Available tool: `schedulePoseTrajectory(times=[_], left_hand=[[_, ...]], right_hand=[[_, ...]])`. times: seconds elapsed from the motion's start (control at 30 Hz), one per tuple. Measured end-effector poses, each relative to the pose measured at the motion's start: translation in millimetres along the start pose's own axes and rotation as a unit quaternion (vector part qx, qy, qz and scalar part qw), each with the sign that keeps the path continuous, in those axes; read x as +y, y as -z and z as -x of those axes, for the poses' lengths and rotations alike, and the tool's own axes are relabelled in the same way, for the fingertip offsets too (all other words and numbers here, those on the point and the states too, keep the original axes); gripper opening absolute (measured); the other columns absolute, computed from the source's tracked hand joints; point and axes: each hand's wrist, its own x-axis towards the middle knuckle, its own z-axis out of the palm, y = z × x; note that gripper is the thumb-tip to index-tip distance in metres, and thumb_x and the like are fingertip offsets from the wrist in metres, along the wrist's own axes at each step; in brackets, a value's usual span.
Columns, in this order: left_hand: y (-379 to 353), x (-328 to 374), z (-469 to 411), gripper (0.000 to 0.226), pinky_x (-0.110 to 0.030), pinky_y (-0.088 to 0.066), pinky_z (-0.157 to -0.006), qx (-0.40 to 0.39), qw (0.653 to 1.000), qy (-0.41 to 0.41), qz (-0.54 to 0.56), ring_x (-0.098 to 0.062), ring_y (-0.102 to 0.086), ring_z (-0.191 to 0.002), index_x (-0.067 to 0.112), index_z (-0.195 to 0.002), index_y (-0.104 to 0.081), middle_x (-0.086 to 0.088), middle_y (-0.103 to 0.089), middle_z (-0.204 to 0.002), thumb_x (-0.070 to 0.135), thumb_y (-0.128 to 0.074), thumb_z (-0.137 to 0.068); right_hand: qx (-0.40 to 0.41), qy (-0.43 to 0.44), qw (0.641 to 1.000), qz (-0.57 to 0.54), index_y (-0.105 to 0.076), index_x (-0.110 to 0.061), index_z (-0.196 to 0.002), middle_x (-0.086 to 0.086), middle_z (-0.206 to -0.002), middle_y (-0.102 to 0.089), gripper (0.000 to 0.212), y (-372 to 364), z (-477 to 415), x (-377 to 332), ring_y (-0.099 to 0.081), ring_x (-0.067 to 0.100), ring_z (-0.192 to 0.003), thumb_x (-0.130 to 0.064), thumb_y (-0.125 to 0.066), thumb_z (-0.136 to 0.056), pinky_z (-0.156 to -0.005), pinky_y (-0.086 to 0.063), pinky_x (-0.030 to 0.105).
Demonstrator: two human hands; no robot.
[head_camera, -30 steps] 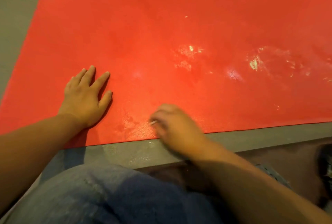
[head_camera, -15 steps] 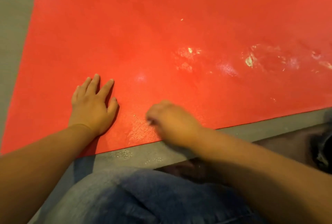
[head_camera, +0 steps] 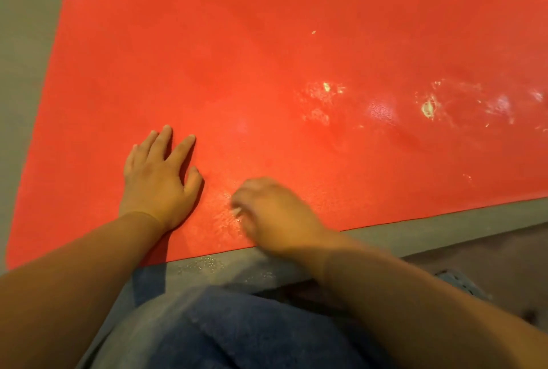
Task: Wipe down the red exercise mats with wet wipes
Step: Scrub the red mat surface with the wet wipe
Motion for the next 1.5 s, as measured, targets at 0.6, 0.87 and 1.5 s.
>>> schedulePoseTrajectory(times=[0.6,0.87,1.5], left_hand=[[-18.5,35.5,-30.2,0.069,-0.061,-0.008,-0.113,0.030,0.989,0.135,-0.045,-0.032,-0.020,-0.141,0.023,-0.143,-0.038,-0.014,-0.029,-0.152,0.051,-0.034,-0.081],[-18.2,37.3,-29.4,0.069,-0.058,-0.007,-0.115,0.035,0.989,0.140,-0.045,-0.031,-0.019,-0.141,0.023,-0.144,-0.037,-0.012,-0.028,-0.152,0.050,-0.034,-0.080],[-15.0,39.5,-29.0,0.068,-0.057,-0.007,-0.115,0.037,0.989,0.141,-0.035,-0.030,-0.019,-0.141,0.022,-0.143,-0.039,-0.012,-0.029,-0.151,0.049,-0.035,-0.080]], right_hand=[[0.169,-0.143,0.973,0.072,-0.071,-0.013,-0.094,0.008,-0.098,-0.066,0.017,73.3,0.7,129.5,-0.054,0.029,-0.098,-0.021,-0.056,-0.092,-0.088,-0.034,0.031],[0.155,-0.022,0.988,0.002,-0.072,-0.007,-0.088,0.010,-0.092,-0.069,0.016,28.0,-5.8,65.9,-0.061,0.032,-0.084,0.002,-0.070,-0.075,-0.080,-0.047,0.034],[0.243,-0.224,0.942,0.056,-0.073,-0.012,-0.098,0.012,-0.097,-0.065,0.017,107.3,-31.0,178.2,-0.057,0.032,-0.096,-0.012,-0.060,-0.088,-0.086,-0.038,0.031]])
